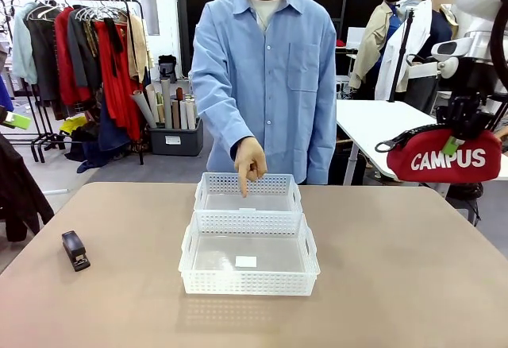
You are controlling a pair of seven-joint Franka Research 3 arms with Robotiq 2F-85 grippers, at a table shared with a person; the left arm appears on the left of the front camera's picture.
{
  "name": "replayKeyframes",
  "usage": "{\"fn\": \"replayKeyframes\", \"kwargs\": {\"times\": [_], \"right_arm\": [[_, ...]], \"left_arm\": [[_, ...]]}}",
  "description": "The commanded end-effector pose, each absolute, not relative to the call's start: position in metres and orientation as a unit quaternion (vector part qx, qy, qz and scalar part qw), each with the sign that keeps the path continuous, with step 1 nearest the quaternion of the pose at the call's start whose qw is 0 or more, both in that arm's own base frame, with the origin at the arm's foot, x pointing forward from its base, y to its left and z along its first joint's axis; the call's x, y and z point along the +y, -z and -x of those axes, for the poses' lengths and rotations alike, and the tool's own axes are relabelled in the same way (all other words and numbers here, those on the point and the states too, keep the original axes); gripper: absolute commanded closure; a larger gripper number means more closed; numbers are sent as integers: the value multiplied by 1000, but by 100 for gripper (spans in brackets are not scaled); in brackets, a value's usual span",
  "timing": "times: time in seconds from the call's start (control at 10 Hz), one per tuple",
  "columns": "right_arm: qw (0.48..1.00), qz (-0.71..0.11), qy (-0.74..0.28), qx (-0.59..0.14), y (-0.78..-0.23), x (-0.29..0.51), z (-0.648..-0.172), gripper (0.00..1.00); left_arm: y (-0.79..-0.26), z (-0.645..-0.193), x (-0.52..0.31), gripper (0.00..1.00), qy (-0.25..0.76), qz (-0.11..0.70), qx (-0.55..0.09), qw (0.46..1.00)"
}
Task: Distribute items into two baskets.
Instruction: Place the picked Pencil pouch into the Organizing basket as instructed by the person.
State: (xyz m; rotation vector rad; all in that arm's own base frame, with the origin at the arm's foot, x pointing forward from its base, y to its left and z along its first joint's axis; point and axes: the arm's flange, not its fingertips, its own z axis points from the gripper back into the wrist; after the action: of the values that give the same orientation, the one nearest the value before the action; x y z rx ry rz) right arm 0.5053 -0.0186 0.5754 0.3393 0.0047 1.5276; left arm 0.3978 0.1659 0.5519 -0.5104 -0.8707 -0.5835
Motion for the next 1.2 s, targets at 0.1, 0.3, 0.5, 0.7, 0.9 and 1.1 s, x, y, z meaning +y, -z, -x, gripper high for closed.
{"fn": "replayKeyframes", "kwargs": {"times": [0.1, 0.3, 0.5, 0.7, 0.9, 1.1], "right_arm": [[710, -141, -690, 6, -579, 13, -476, 100], [705, -145, -694, 23, -575, 42, -463, 100], [714, -171, -678, 44, -570, 78, -454, 100], [727, -183, -659, 57, -565, 103, -447, 100], [738, -196, -644, 54, -561, 125, -440, 100], [749, -210, -627, 43, -556, 147, -433, 100]], "left_arm": [[-552, -397, 166, 0, 277, 247, -419, 829], [-552, -397, 166, 0, 277, 247, -419, 829], [-552, -397, 166, 0, 277, 247, -419, 829], [-552, -397, 166, 0, 277, 247, -419, 829], [-552, -397, 166, 0, 277, 247, -419, 829], [-552, -397, 166, 0, 277, 247, -419, 829]]}}
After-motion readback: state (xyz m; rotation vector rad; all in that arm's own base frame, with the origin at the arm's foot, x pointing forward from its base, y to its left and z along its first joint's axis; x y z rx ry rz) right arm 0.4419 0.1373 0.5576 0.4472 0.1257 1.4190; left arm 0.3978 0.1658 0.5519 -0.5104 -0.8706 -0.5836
